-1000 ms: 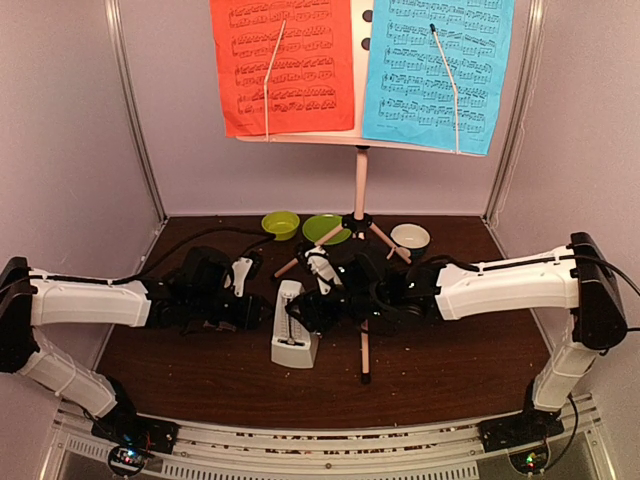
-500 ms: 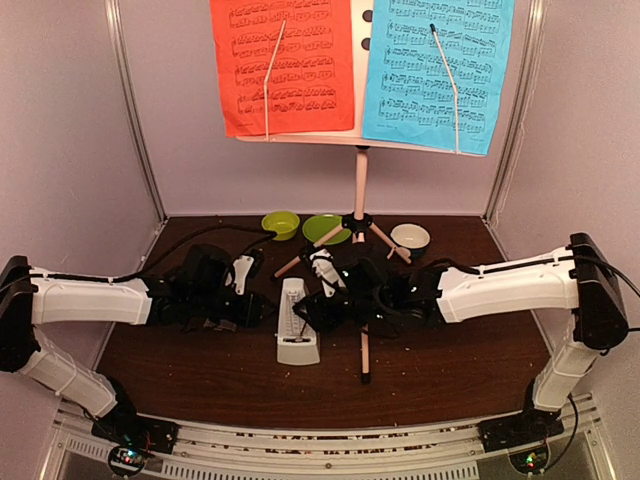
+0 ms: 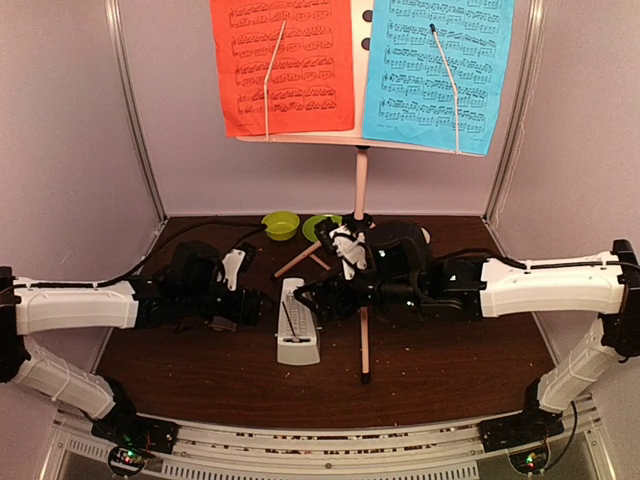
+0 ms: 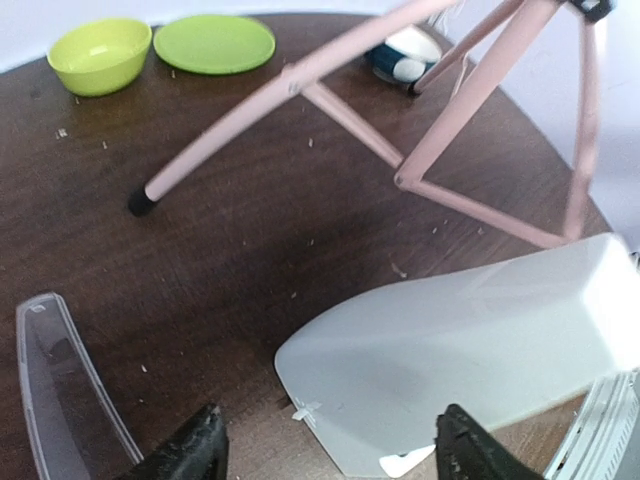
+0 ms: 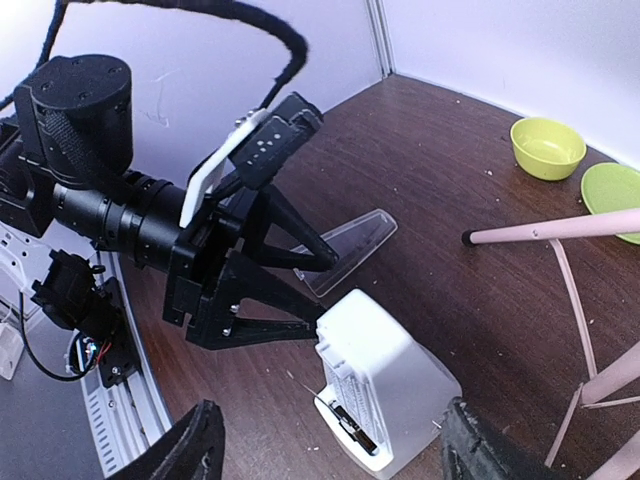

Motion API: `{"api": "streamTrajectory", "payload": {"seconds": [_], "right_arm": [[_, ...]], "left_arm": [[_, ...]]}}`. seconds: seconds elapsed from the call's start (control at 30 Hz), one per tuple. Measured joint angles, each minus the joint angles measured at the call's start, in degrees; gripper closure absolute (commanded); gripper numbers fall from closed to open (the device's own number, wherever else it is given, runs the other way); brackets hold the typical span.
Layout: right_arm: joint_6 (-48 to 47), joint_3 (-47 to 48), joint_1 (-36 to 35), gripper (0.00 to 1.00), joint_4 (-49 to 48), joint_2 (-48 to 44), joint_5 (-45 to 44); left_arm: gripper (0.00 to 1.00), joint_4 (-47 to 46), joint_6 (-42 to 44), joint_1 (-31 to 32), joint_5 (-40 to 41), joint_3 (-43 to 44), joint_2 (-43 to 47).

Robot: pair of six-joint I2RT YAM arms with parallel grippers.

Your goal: Set up the instrument practice props

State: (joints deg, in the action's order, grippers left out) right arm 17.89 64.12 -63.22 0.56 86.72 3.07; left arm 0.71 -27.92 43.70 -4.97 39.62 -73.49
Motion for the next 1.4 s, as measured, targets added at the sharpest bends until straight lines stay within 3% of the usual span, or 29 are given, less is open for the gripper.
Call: {"api": "streamTrajectory", "payload": {"seconds": [0.27,0.7,1.03,1.4], "right_arm": [[-0.8,0.0,1.2,0.28,3.3,-2.8,0.2],[-0.5,-0.4,0.3,0.06,7.0,-1.0,-0.9],[0.3,8.9,-2.4,0.08,11.0,9.0,-8.3],[0.6,10.3,-2.4,0.12,14.1,9.6,-14.4]], "left_arm": [[0.24,-1.7,0.9,0.0,1.5,-6.0,10.6],[0.24,-1.5,0.0,0.0,4.7,-7.4,11.2],[0.24,-1.0,-0.7,0.0,5.3,-7.4,11.2],[0.25,0.2,-0.4,0.0,6.0,-7.4,12.2]]}}
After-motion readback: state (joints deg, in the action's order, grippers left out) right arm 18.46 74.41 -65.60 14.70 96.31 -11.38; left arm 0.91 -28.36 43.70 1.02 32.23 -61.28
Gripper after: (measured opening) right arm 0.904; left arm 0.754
